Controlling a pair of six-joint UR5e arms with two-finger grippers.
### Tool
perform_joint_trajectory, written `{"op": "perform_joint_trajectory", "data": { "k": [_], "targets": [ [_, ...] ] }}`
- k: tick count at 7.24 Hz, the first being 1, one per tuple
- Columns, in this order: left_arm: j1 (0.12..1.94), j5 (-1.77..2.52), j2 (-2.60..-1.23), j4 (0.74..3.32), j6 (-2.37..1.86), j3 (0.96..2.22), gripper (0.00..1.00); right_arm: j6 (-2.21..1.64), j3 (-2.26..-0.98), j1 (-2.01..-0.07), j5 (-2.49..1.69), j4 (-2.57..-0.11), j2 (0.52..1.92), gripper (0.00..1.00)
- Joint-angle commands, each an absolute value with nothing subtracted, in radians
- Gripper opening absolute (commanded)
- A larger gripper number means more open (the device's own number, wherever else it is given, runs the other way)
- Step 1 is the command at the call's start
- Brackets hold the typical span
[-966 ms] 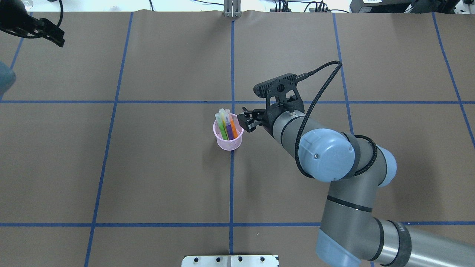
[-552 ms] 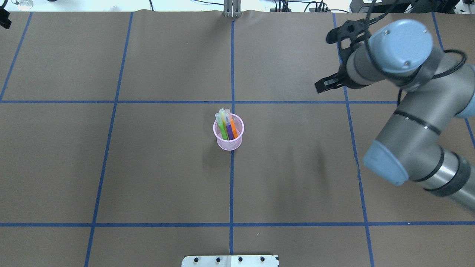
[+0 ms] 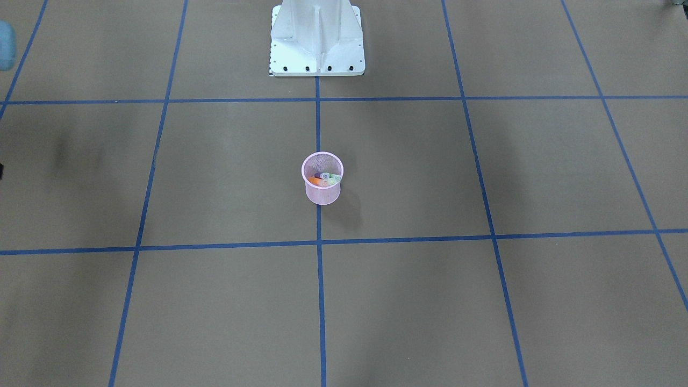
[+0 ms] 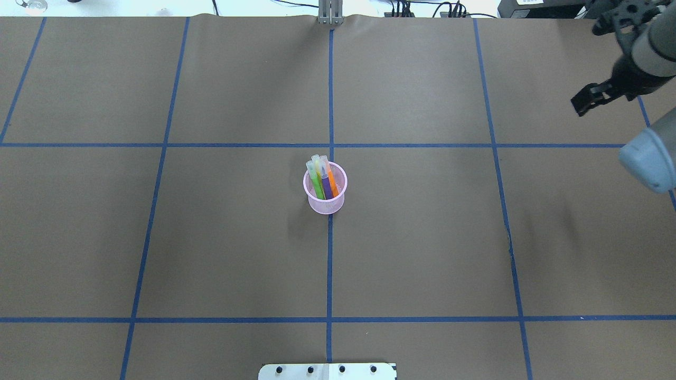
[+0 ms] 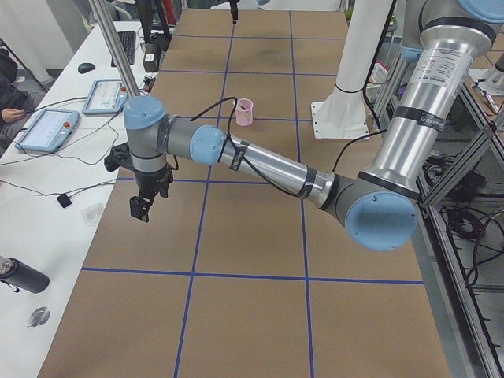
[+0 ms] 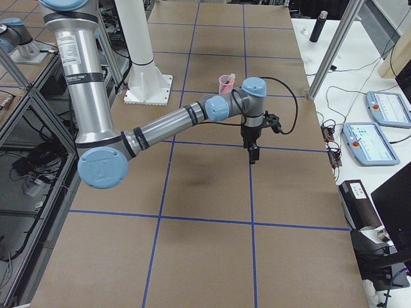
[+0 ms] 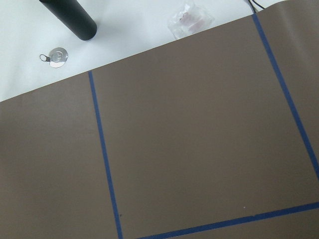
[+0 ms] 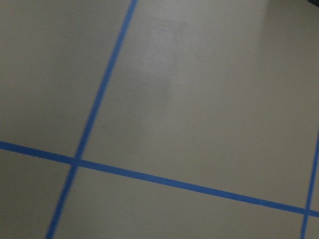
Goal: Collect pens into pen holder
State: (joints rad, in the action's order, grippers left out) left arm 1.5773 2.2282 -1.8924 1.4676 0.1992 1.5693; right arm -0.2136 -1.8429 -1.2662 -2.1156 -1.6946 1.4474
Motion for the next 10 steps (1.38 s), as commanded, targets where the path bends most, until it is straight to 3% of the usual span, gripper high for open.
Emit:
{"op": "perform_joint_trajectory", "data": {
  "k": [1, 3, 5, 10],
  "targets": [
    [1.598, 2.237, -1.724, 1.572, 0.261, 1.539, 1.0, -0.149, -1.838, -1.36, -2.165, -1.68, 1.587, 0.99],
    [1.601, 2.247, -1.614, 1.644, 0.235, 1.56, 1.0, -0.138, -1.813, -1.422, -2.181, -1.681, 1.623, 0.99],
    [1.601, 2.25, -1.545, 1.652, 0.104, 1.661, 1.0, -0.033, -1.768, -1.512, -2.257, -1.681, 1.652, 0.99],
    [1.598, 2.31, -1.517, 1.635, 0.057, 1.681, 1.0, 0.095, -1.713, -1.614, -2.307, -1.683, 1.675, 1.0]
  ]
}}
